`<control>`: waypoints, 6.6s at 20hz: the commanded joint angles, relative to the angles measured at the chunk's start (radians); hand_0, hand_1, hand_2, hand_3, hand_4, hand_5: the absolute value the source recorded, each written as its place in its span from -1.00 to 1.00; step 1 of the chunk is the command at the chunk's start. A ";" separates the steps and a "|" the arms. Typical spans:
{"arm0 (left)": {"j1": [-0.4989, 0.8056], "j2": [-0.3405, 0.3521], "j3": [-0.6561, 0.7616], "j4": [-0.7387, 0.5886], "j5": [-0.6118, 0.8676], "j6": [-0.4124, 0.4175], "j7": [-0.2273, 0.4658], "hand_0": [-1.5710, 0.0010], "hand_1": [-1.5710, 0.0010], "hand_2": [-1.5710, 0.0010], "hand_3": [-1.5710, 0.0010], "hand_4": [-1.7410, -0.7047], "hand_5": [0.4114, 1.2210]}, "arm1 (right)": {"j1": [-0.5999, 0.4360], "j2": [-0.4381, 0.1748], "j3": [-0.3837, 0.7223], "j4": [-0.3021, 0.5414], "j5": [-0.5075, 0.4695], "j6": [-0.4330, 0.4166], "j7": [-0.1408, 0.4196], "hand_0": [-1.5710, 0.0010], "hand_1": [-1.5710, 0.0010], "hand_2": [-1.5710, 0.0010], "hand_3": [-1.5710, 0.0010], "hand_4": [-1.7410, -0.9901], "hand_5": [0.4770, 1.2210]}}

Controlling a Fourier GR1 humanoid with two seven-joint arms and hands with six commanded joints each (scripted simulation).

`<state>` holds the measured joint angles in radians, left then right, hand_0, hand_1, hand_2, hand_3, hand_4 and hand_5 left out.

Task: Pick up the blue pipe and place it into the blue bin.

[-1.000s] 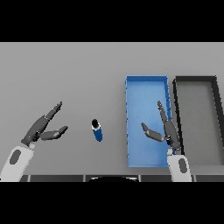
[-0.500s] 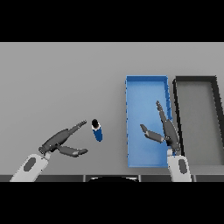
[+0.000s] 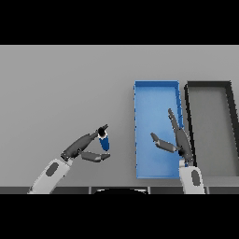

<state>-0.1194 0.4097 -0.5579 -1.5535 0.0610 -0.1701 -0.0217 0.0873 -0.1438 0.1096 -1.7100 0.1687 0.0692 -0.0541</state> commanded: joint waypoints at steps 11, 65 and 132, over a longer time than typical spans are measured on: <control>-0.068 -0.167 0.011 0.172 0.039 0.001 -0.076 1.00 0.85 0.66 0.74 0.01 -0.45 | -0.006 -0.007 -0.004 0.017 0.015 -0.007 0.002 1.00 1.00 1.00 1.00 0.47 -0.79; -0.071 -0.350 0.061 -0.062 -0.105 -0.107 -0.033 -1.00 -1.00 -1.00 -1.00 -0.49 1.00 | -0.218 -0.220 0.142 -0.389 -0.265 0.303 0.316 1.00 1.00 1.00 1.00 0.29 -0.88; -0.047 -0.427 0.163 -0.032 -0.204 -0.276 0.138 1.00 1.00 1.00 1.00 0.52 -0.85 | -0.920 0.120 -0.037 -0.137 -0.659 0.193 0.651 -1.00 -1.00 -1.00 -1.00 -0.35 1.00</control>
<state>-0.1666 -0.0176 -0.3948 -1.5858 -0.1431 -0.4462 0.1178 -0.8345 -0.0248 0.0710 -1.8462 -0.4899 0.2592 0.5935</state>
